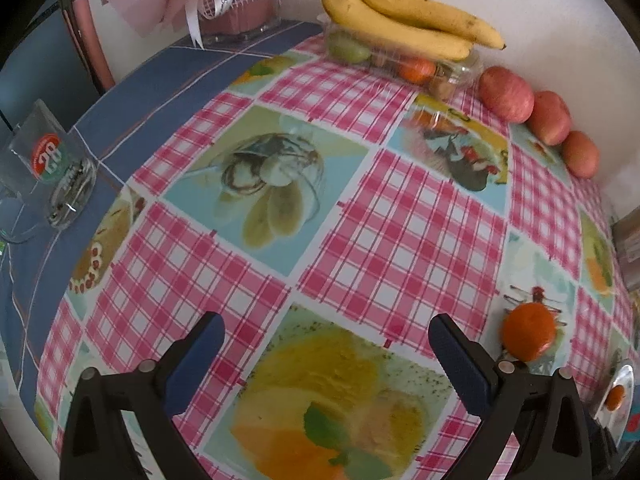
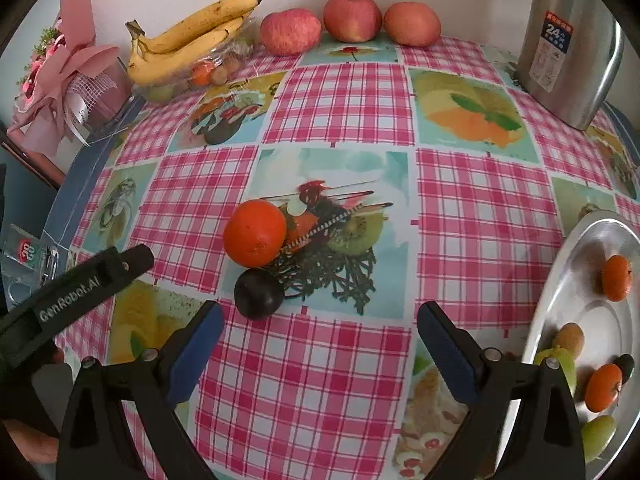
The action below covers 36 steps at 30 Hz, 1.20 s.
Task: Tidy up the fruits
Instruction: 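Close the right tool on the dark plum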
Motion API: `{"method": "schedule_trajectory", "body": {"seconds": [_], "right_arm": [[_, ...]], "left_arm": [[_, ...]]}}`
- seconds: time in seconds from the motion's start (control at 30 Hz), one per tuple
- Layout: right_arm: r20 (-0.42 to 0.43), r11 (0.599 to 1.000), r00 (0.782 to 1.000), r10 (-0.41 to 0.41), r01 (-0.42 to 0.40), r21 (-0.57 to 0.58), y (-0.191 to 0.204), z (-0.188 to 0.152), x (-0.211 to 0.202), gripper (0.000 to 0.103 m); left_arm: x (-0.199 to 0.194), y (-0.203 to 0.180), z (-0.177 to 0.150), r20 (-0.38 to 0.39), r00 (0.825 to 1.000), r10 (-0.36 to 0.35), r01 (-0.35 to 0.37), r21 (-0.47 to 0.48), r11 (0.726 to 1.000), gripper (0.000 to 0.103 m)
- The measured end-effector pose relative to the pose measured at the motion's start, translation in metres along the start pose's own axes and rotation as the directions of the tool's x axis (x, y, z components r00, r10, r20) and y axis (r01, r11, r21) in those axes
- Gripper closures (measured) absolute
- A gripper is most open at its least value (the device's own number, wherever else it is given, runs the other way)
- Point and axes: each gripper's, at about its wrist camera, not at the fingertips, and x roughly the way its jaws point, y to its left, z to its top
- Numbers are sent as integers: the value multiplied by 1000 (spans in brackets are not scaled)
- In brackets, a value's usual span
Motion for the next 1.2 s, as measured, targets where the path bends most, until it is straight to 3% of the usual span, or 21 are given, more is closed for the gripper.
{"method": "schedule_trajectory", "body": {"seconds": [0.2,0.27,0.33,0.47,0.53,0.73,0.9,1.0,1.2], "right_arm": [[-7,1000,1000,10,-10,-18,9,5,8,7],[-7,1000,1000,17,-17,-25,12,5,9,12],[1,999,1000,25,-25,-33,16,7,11,27],[10,998,999,44,-44,-43,20,10,13,38],[13,998,999,48,-47,-47,21,10,14,49],[5,995,997,76,-75,-63,26,11,16,62],[0,994,996,87,-87,-63,27,10,17,65],[-7,993,995,96,-96,-62,27,9,16,73],[-16,991,991,132,-132,-31,23,8,12,73]], "left_arm": [[0,2,2,10,1000,13,-12,-10,1000,0],[-1,5,3,11,1000,10,-10,-21,1000,0],[-1,6,3,10,1000,6,-6,-25,1000,0],[-2,7,3,9,1000,9,-8,-22,1000,0],[-3,6,3,9,1000,6,-6,-18,1000,0],[1,1,5,2,1000,-1,1,-6,1000,0],[0,3,6,-1,1000,-7,7,-17,1000,0],[-1,4,5,-1,1000,-10,10,-22,1000,0],[-2,3,5,-6,1000,-27,26,-31,999,0]]}}
